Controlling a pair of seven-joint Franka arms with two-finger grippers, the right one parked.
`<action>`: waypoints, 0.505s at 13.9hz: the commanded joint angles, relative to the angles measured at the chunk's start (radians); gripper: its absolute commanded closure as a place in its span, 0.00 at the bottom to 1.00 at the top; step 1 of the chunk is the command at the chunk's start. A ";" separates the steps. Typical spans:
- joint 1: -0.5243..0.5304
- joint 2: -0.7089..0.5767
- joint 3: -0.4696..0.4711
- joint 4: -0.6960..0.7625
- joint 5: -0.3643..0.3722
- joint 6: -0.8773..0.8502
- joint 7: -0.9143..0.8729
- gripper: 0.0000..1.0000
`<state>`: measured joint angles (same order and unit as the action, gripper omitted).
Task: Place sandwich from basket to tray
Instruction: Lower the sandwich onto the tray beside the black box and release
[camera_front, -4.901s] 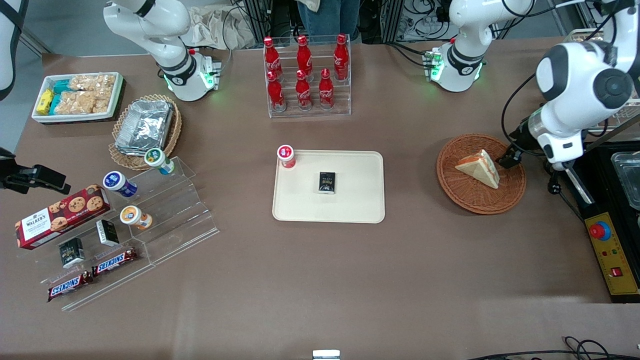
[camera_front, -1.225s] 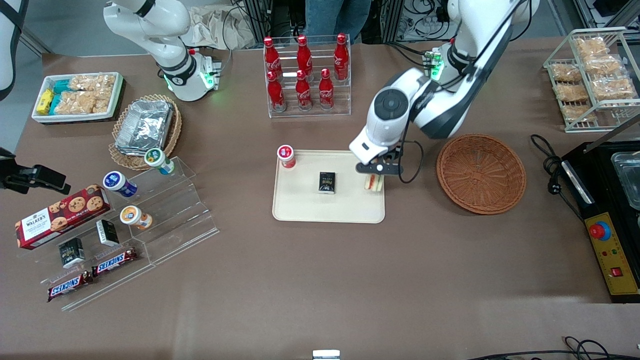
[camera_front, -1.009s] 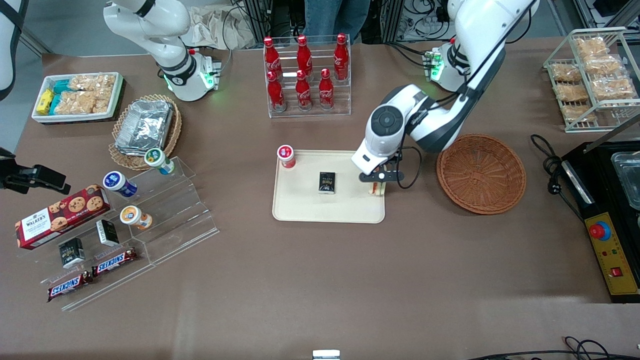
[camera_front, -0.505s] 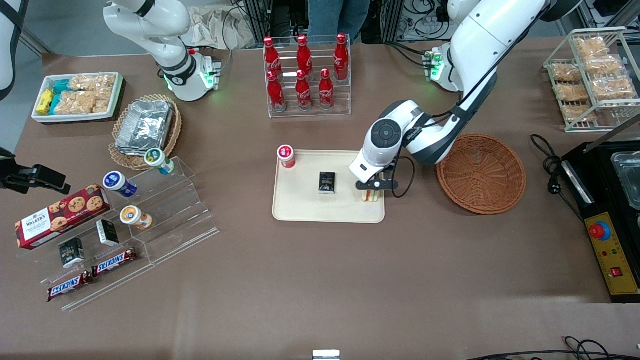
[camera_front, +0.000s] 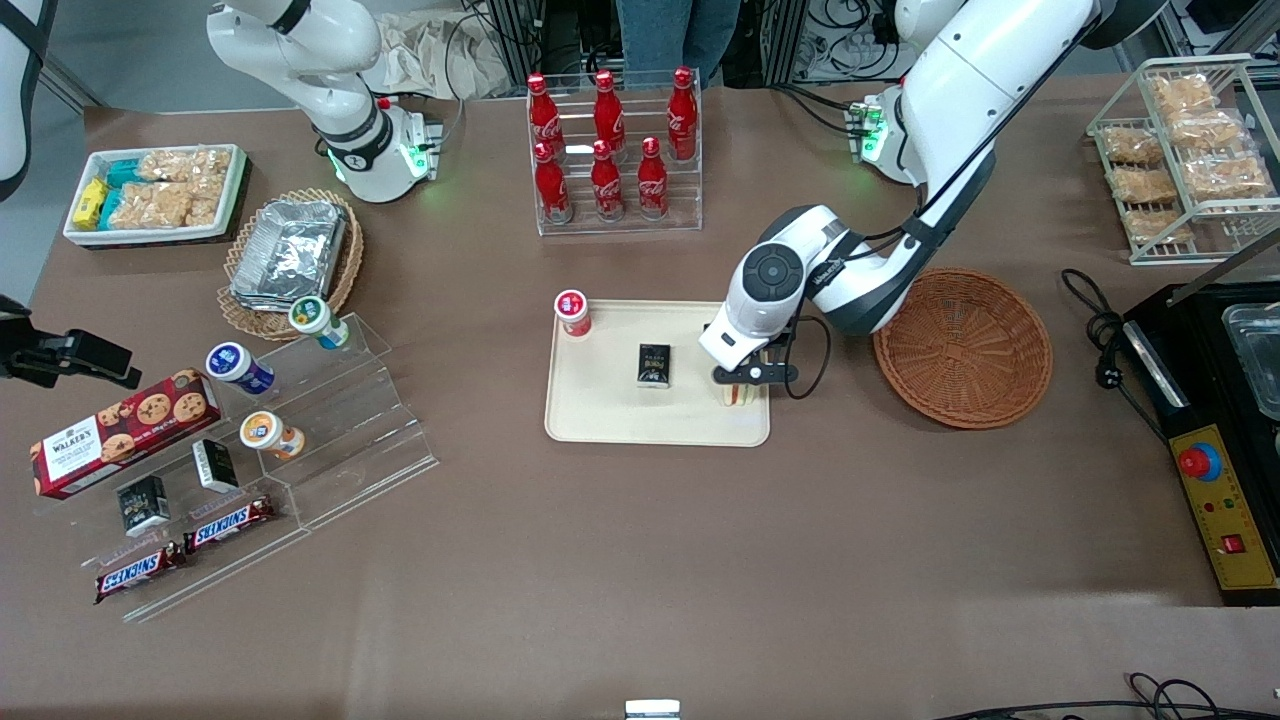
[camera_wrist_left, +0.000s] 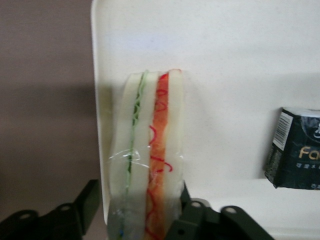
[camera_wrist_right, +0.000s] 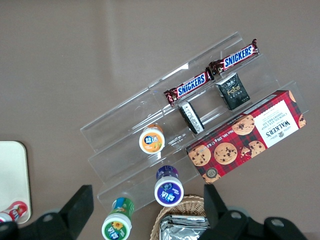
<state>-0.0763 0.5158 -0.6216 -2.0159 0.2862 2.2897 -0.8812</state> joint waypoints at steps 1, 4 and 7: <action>-0.005 -0.017 -0.010 0.151 0.019 -0.203 -0.045 0.00; -0.005 -0.020 -0.052 0.426 0.018 -0.549 -0.007 0.00; 0.025 -0.110 -0.046 0.528 0.001 -0.661 0.117 0.00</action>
<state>-0.0735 0.4595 -0.6685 -1.5353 0.2899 1.6851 -0.8430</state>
